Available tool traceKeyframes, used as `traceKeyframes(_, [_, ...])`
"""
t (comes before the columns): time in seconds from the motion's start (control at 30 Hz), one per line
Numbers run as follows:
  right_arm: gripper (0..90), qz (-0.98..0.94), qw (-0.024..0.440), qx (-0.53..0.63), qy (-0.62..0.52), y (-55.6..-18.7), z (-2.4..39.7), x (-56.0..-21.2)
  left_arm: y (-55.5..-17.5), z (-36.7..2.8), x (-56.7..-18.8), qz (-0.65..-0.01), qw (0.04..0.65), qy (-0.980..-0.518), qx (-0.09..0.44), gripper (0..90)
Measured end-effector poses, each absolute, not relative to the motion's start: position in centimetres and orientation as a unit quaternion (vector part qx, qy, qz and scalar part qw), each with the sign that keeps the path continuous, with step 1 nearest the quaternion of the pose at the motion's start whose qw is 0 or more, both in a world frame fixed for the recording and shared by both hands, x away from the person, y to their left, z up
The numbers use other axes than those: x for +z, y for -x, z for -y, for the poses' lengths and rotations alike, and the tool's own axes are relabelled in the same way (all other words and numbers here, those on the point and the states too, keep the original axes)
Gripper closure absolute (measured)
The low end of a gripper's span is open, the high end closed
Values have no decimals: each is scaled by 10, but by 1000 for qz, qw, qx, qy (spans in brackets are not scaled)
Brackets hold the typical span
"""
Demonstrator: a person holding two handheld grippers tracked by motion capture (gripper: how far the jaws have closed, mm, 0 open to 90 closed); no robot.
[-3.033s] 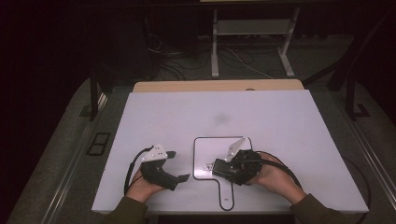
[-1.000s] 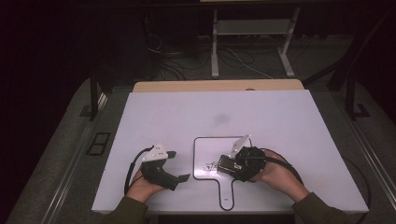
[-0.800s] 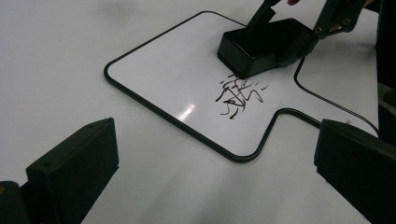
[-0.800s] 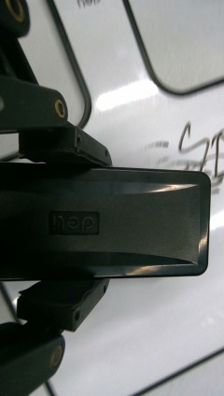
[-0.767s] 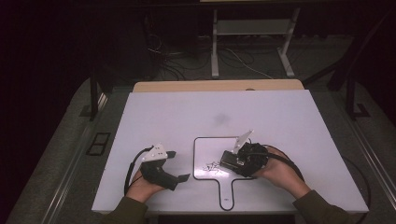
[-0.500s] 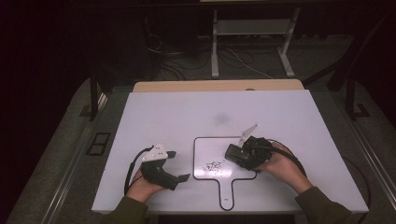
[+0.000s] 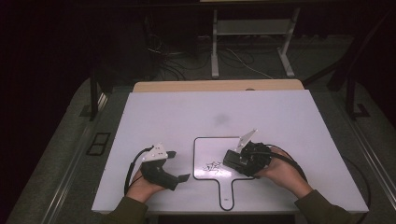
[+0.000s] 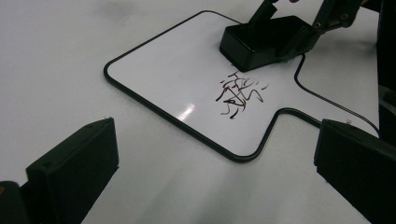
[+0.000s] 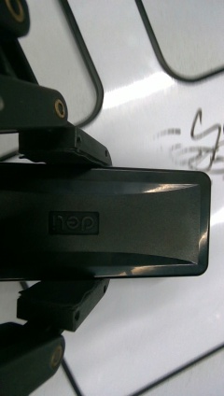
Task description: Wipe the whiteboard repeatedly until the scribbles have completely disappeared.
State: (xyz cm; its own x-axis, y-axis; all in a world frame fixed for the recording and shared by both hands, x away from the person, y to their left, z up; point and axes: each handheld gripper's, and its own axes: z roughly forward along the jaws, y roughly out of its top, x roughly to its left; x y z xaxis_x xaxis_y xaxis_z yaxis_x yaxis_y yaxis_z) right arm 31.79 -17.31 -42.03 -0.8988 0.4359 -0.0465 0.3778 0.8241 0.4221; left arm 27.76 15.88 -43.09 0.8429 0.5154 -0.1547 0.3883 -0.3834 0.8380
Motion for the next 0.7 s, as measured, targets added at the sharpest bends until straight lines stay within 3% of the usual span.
traceKeyframes(0.23, [387, -957, 62, 207, -194, -308, 166, -420, -277, -159, -431, -272, 484, -829, 67, 0])
traceKeyframes(0.7, [387, -947, 69, 208, -234, -330, 180, -420, -278, -159, -431, -270, 482, -831, 67, 0])
